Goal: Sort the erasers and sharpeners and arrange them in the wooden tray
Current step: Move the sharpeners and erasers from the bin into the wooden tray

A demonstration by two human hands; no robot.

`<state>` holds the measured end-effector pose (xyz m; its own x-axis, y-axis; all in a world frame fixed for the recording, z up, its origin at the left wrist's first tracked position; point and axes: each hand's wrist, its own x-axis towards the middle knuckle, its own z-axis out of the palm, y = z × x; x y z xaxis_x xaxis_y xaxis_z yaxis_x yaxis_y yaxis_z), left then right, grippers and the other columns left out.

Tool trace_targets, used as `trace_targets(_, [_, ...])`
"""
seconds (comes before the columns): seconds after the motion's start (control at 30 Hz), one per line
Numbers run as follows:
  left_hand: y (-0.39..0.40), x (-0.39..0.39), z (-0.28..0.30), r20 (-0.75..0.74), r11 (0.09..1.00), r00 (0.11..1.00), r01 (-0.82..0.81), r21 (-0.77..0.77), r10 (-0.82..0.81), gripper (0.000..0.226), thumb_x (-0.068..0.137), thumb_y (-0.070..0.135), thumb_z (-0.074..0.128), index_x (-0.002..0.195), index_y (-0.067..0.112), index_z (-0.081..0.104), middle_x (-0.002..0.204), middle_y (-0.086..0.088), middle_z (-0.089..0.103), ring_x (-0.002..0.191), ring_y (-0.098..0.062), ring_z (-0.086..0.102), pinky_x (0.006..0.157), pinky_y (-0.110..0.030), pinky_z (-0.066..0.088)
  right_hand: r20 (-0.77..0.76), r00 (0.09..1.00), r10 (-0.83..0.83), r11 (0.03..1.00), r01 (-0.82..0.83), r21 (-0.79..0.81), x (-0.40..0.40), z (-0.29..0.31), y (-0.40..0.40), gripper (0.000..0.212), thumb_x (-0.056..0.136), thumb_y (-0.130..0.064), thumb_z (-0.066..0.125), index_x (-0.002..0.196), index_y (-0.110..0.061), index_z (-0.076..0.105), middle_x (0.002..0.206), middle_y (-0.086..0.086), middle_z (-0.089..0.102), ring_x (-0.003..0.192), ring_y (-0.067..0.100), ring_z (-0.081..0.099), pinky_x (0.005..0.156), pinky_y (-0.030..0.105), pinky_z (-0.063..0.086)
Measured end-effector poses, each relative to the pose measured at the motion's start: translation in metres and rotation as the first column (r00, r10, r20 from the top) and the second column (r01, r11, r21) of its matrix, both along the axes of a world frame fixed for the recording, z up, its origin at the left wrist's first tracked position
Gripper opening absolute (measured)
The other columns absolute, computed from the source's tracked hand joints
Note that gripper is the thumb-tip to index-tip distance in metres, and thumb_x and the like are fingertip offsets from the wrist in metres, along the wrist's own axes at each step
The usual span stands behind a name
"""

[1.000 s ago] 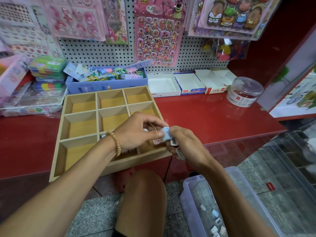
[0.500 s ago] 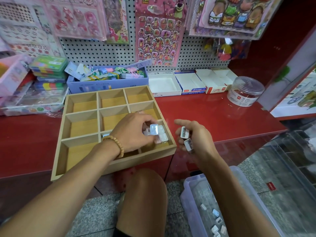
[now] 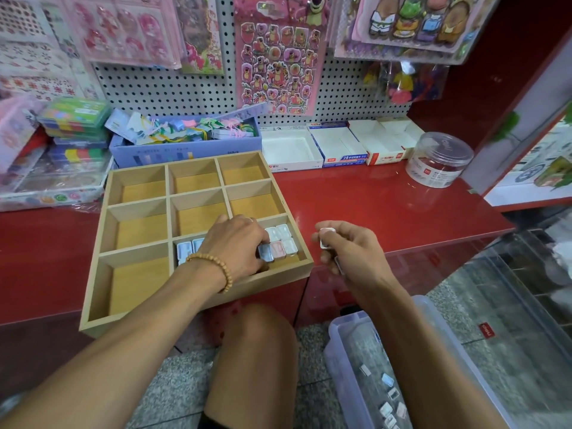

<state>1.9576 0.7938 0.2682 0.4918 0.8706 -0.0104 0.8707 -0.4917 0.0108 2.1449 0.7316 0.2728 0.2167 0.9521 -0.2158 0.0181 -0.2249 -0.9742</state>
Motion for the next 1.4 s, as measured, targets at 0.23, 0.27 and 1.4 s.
trace_targets(0.23, [0.005,-0.001,0.001,0.028,0.999,1.0,-0.005,-0.034,0.005,0.038,0.084,0.048,0.067,0.118,0.03,0.066,0.114,0.009,0.064,0.11,-0.016,0.053,0.089,-0.034,0.038,-0.032,0.997,-0.077,0.997,0.077,-0.02,0.004,-0.007,-0.001,0.01,0.093,-0.012,0.067,0.1,-0.008,0.073,0.056,-0.005,0.056,0.048,0.008,0.043,0.045,0.023,0.034])
trace_targets(0.27, [0.005,-0.001,0.001,0.028,0.999,1.0,0.0,-0.038,0.001,0.039,0.084,0.048,0.068,0.119,0.03,0.065,0.116,0.01,0.064,0.111,-0.015,0.052,0.091,-0.034,0.038,-0.043,0.995,-0.086,0.996,0.085,-0.024,0.005,-0.007,-0.002,0.01,0.091,-0.012,0.069,0.099,-0.007,0.074,0.055,-0.005,0.056,0.048,0.008,0.043,0.045,0.023,0.034])
trace_targets(1.4, [-0.017,-0.01,0.035,0.786,0.966,0.612,0.139,-0.216,0.088,0.03,0.065,0.022,0.089,0.091,0.022,0.074,0.085,0.01,0.07,0.078,-0.006,0.064,0.067,-0.024,0.054,-0.22,0.966,0.134,0.99,-0.139,-0.007,-0.033,0.015,0.005,0.013,0.095,-0.008,0.057,0.092,0.003,0.063,0.052,0.001,0.052,0.04,0.009,0.037,0.039,0.021,0.025])
